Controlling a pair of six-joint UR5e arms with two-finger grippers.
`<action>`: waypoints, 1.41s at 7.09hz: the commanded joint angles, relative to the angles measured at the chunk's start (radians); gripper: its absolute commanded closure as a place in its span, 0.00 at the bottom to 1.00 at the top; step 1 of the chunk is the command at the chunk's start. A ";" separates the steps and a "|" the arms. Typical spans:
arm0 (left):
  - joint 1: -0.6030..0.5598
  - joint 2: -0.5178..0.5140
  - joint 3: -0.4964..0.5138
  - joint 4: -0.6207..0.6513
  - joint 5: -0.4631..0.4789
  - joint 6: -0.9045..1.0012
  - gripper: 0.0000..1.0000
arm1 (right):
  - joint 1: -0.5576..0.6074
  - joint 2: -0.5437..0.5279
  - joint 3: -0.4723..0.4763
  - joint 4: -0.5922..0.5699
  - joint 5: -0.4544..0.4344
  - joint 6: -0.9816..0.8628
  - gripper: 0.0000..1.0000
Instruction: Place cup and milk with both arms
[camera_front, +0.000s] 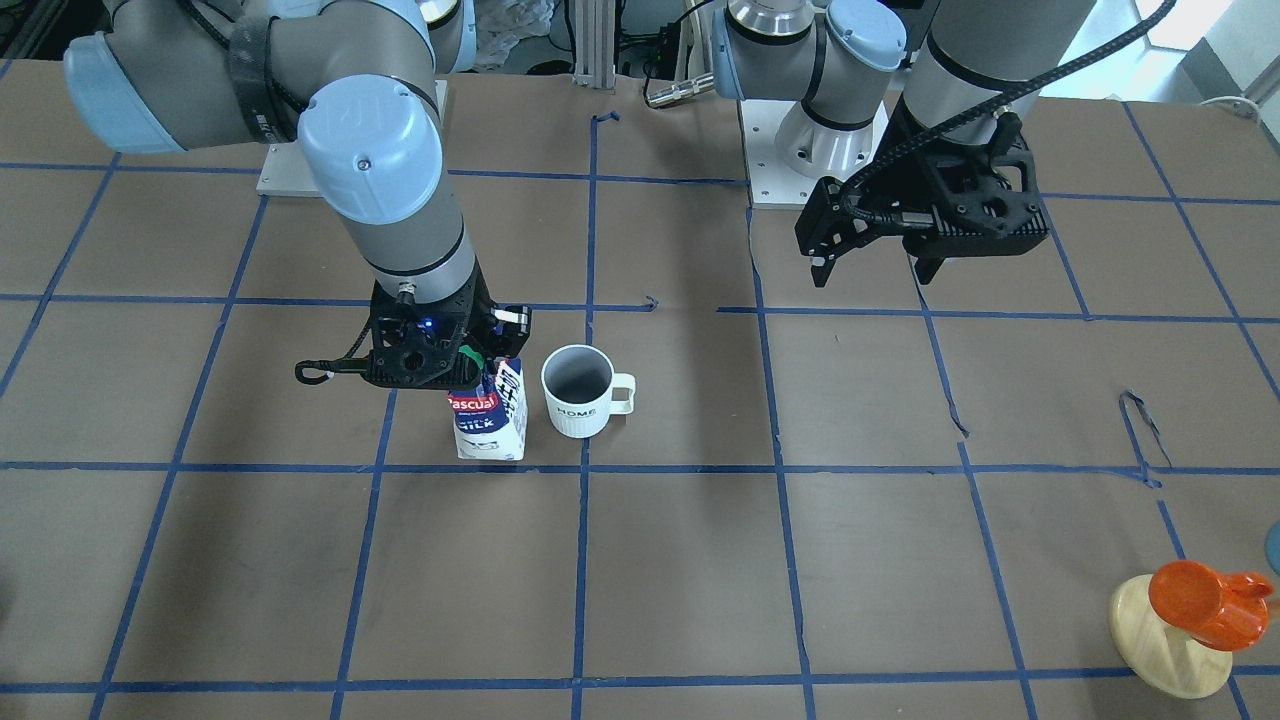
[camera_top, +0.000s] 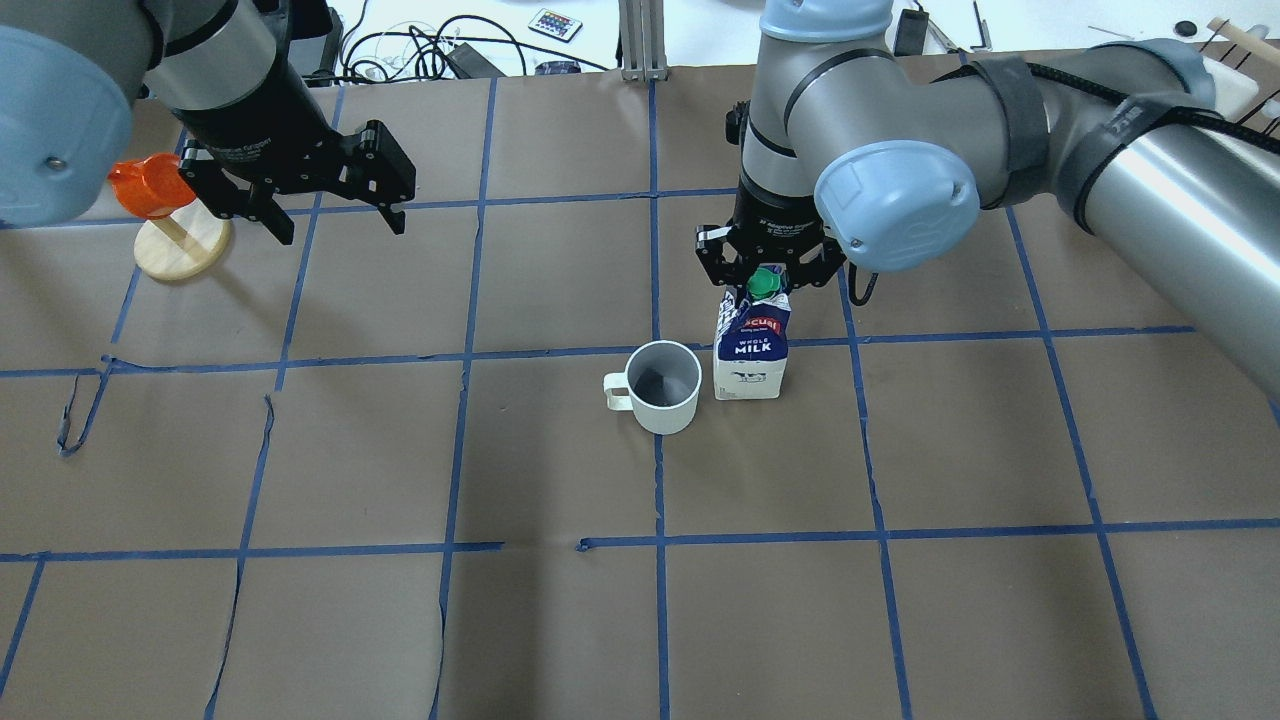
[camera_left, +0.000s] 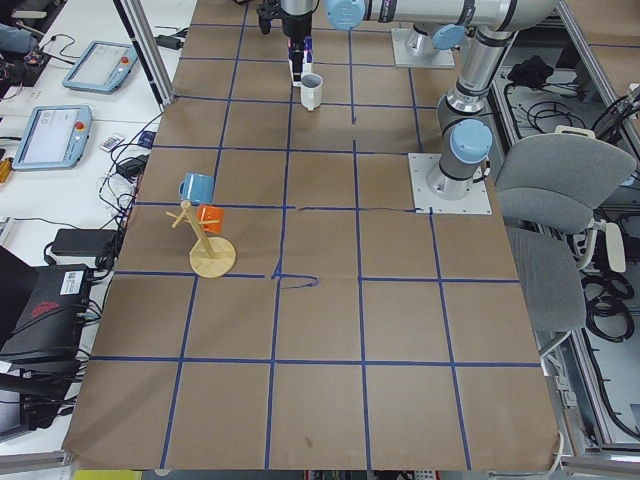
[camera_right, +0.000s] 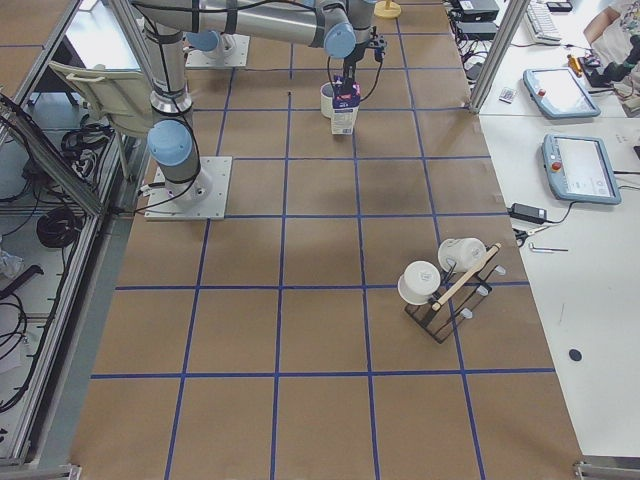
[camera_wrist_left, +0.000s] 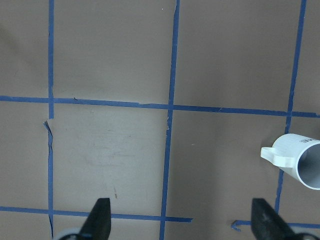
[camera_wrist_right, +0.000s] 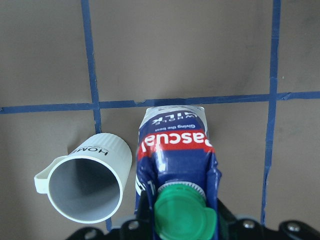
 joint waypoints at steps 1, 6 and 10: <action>0.008 0.006 0.000 0.005 -0.002 0.002 0.00 | 0.005 0.004 0.002 0.001 0.003 -0.001 0.59; 0.006 0.006 -0.001 0.007 -0.003 -0.002 0.00 | 0.019 0.013 0.003 -0.001 0.014 -0.009 0.54; 0.008 0.005 -0.001 0.007 -0.003 -0.005 0.00 | 0.015 -0.008 -0.007 -0.045 0.016 -0.006 0.00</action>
